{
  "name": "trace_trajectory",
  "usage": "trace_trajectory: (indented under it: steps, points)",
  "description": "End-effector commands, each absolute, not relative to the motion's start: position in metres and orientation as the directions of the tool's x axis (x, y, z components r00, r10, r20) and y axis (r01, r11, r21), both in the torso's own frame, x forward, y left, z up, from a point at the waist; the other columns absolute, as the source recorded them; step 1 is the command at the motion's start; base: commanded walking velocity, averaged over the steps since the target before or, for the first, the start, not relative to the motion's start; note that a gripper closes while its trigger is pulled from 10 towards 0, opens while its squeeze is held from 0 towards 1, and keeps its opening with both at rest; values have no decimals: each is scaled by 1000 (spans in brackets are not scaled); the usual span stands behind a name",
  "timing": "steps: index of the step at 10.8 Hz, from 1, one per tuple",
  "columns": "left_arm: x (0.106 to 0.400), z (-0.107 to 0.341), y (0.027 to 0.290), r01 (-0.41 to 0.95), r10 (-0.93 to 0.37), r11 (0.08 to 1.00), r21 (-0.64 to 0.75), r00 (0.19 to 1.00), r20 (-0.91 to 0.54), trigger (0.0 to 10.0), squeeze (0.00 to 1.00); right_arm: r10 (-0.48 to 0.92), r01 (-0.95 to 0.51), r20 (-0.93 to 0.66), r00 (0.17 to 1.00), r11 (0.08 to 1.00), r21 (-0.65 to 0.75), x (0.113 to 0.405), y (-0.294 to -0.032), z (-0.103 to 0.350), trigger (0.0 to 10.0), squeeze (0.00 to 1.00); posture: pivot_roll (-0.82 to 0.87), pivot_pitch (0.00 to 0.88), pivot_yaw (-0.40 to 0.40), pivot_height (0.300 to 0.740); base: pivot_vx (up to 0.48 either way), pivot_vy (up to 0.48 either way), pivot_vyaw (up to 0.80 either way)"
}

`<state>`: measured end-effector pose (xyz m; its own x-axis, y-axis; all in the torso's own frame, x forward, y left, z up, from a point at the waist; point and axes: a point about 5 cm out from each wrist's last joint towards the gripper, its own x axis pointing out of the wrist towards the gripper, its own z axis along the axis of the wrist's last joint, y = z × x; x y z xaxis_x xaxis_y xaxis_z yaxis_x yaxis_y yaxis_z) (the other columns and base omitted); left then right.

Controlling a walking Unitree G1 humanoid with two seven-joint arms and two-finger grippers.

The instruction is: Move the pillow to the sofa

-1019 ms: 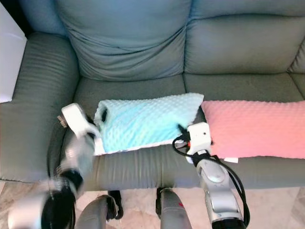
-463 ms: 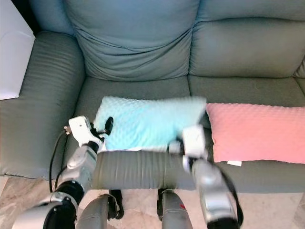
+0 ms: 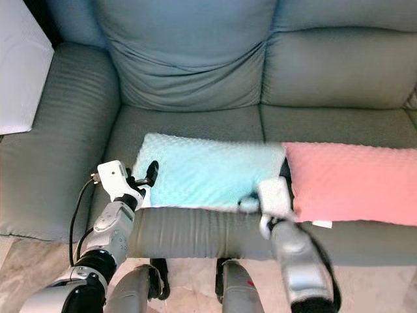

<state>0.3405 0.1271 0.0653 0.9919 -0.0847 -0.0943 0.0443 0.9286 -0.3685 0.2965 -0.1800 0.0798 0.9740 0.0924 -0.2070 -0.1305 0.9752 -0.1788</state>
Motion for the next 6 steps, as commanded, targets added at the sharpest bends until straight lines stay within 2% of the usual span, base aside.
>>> trace_trajectory:
  steps: [1, 4, 5, 6]
  points:
    - [333, 55, 126, 42, -96, 927, -373, 987, -127, 10000, 0, 83, -122, -205, 975, 975, -187, 290, -183, 76, 10000, 1000, -214, 340, 38, 740, 0, 0, 0]
    - [331, 55, 123, 56, -108, 919, -390, 988, -114, 10000, 0, 72, -111, -217, 974, 979, -172, 286, -183, 73, 10000, 1000, -220, 332, 39, 740, 0, 0, 0]
    - [331, 56, 122, 60, -111, 914, -402, 988, -104, 10000, 0, 59, -93, -173, 983, 976, -196, 286, -182, 77, 10000, 1000, -221, 329, 39, 740, 0, 0, 0]
    - [332, 58, 120, 72, -120, 913, -401, 988, -95, 10000, 0, 47, -69, -100, 994, 970, -232, 288, -181, 87, 10000, 0, -220, 326, 40, 740, 0, 0, 0]
